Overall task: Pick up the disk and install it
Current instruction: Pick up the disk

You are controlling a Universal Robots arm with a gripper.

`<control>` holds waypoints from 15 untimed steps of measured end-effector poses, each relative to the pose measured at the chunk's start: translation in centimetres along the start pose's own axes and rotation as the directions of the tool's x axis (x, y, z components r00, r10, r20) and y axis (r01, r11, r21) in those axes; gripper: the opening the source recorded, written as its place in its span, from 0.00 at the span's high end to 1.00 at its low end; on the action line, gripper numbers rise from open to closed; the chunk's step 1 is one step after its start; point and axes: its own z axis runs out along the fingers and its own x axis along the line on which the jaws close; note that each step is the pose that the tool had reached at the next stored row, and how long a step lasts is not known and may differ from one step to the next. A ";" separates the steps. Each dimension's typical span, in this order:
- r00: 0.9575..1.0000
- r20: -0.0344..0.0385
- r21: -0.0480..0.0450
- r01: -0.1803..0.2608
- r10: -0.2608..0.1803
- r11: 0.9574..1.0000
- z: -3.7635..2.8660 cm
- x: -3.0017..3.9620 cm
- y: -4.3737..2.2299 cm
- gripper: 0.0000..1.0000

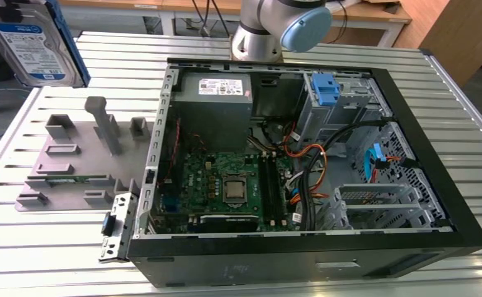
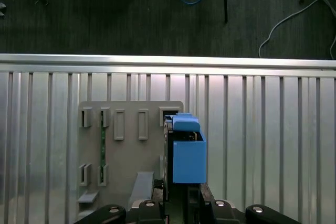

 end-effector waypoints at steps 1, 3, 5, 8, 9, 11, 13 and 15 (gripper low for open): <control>1.000 0.000 0.000 0.000 0.000 1.000 -0.04 0.00 0.00 0.65; 1.000 0.000 0.000 0.000 0.000 1.000 -0.13 -0.01 0.00 0.65; 1.000 0.000 0.000 0.000 0.000 1.000 -0.25 -0.01 0.00 0.65; 1.000 0.000 0.000 0.000 0.000 1.000 -0.41 -0.02 0.00 0.65; 1.000 0.000 0.000 0.000 0.000 1.000 -0.48 -0.02 0.00 0.65; 1.000 0.000 0.000 0.000 0.000 1.000 -0.63 -0.03 0.01 0.65; 1.000 0.000 0.000 0.000 0.000 1.000 -0.78 -0.03 0.01 0.65; 1.000 0.000 0.000 0.000 0.000 1.000 -0.95 -0.04 0.01 0.65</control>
